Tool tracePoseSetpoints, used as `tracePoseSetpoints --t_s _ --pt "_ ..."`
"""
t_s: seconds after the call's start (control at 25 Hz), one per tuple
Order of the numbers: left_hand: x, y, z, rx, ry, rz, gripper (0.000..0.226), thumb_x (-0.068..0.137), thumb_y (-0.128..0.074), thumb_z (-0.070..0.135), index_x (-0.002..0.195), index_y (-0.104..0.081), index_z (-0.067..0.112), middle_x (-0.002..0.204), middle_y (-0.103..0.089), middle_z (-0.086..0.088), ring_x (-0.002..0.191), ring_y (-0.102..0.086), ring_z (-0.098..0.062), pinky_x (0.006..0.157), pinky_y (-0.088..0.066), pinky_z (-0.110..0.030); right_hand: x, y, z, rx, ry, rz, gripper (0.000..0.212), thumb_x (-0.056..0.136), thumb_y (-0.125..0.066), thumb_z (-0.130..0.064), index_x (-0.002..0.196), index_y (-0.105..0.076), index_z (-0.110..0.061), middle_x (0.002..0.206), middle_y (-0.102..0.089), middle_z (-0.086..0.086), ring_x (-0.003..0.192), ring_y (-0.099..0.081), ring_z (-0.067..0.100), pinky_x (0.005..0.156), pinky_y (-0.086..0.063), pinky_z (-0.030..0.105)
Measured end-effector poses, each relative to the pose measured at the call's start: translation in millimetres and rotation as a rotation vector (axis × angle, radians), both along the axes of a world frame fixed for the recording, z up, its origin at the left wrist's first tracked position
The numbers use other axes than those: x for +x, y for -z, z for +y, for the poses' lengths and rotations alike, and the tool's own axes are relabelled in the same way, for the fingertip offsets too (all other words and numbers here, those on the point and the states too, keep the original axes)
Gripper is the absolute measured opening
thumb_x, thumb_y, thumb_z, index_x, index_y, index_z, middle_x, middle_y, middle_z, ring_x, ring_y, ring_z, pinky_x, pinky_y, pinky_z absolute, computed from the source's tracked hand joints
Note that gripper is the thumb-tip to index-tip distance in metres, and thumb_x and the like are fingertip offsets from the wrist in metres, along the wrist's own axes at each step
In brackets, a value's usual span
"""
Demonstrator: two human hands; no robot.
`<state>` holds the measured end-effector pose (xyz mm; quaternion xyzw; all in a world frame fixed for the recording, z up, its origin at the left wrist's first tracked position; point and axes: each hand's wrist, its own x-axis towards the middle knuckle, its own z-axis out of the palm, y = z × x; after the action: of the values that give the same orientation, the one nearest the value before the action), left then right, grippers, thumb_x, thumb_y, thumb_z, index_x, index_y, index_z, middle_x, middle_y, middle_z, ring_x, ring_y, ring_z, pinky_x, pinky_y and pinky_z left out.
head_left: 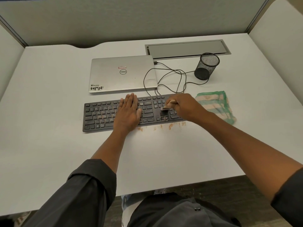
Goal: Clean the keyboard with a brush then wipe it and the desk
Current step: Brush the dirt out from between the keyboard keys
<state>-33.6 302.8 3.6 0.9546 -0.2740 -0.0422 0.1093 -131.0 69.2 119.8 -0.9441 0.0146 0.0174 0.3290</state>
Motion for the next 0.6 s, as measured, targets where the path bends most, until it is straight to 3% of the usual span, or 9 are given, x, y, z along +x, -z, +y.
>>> tracePoseSetpoints --t_s 0.2,0.4,0.52,0.6 --pt "1.2 0.3 -0.2 -0.001 -0.003 -0.004 0.064 0.108 -0.024 0.039 0.162 -0.006 0.010 0.170 -0.005 -0.010 0.157 0.001 -0.021 0.128 0.003 -0.040 -14.5 -5.3 3.9 -0.071 -0.010 0.042 0.022 0.098 -0.054 -0.016 0.091 -0.071 -0.004 0.092 -0.073 0.008 0.085 -0.063 0.023 0.078 -0.050 0.036" --pt "0.7 -0.7 -0.1 -0.001 -0.003 0.005 0.064 0.108 -0.024 0.039 0.162 -0.004 0.010 0.170 -0.004 -0.010 0.157 0.002 -0.021 0.128 0.004 -0.039 -7.6 -7.4 15.8 0.048 0.232 -0.080 0.023 0.094 -0.047 -0.008 0.090 -0.068 0.001 0.077 -0.063 -0.004 0.072 -0.057 0.017 0.063 -0.042 0.029" --pt "0.3 -0.3 -0.5 -0.001 -0.005 0.006 0.064 0.108 -0.024 0.038 0.162 -0.005 0.010 0.170 -0.005 -0.010 0.157 0.002 -0.021 0.128 0.003 -0.040 -10.2 -1.3 21.5 0.007 0.268 -0.007 0.026 0.090 -0.046 -0.007 0.086 -0.069 0.005 0.082 -0.069 0.014 0.074 -0.063 0.030 0.061 -0.047 0.033" --pt "0.3 -0.3 -0.5 0.001 -0.007 0.003 0.064 0.108 -0.024 0.039 0.162 -0.006 0.010 0.170 -0.005 -0.010 0.157 0.001 -0.021 0.128 0.003 -0.040 -14.0 0.1 18.1 -0.035 0.266 0.064 0.026 0.089 -0.047 -0.008 0.081 -0.070 0.003 0.082 -0.070 0.017 0.073 -0.064 0.031 0.057 -0.048 0.033"
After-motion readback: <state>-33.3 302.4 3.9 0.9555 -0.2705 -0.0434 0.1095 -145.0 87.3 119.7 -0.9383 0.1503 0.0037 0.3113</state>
